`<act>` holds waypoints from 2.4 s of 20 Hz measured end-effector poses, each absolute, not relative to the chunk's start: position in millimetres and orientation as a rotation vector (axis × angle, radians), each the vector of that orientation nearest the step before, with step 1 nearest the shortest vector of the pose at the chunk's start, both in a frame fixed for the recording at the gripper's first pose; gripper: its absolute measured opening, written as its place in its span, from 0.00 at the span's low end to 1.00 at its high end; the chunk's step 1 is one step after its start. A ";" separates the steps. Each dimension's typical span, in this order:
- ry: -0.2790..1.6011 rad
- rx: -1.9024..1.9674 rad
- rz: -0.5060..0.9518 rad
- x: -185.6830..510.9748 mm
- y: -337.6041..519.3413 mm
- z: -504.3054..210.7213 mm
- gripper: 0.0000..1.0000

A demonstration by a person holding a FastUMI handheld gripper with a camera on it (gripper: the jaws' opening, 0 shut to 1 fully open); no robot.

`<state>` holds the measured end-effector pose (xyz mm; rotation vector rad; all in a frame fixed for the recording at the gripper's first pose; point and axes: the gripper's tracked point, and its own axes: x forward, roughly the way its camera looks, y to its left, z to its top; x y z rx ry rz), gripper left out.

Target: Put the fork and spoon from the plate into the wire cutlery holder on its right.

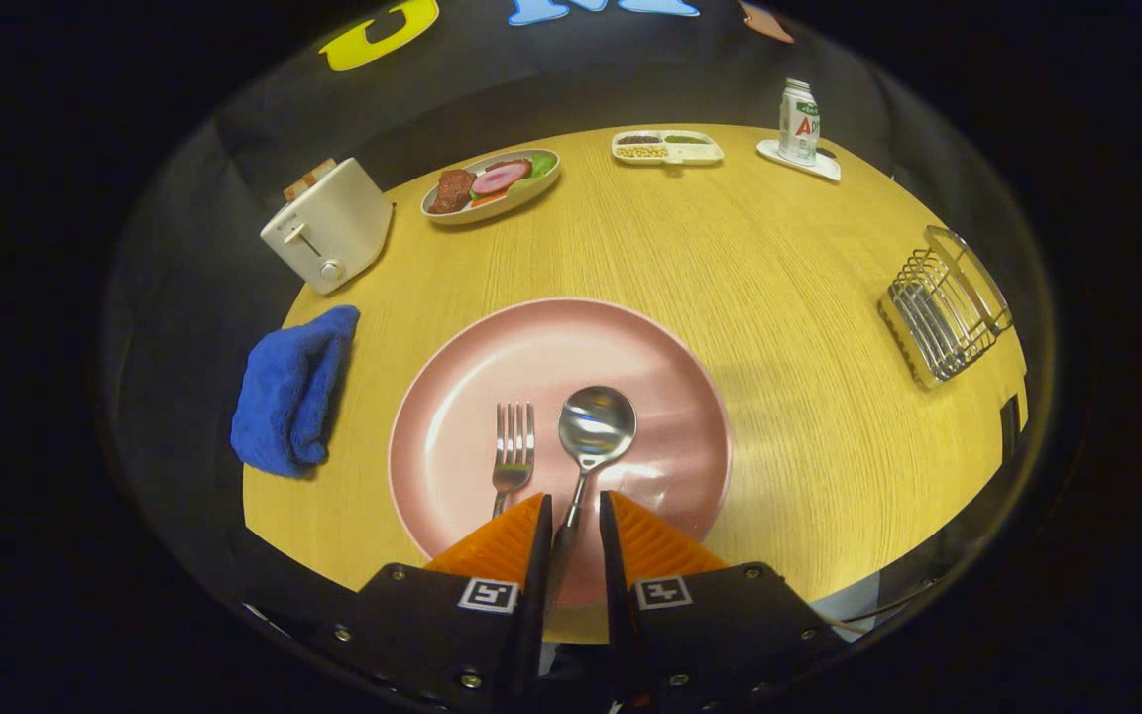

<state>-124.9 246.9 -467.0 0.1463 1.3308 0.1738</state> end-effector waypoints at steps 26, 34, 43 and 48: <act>1.230 0.289 0.107 -64.4 172.9 -410.9 0.04; 1.147 0.274 -0.127 -17.3 15.1 -367.8 0.04; 1.447 0.245 -0.104 -42.7 -37.1 -388.6 0.04; 1.573 0.203 -0.059 -48.3 -35.9 -395.4 0.04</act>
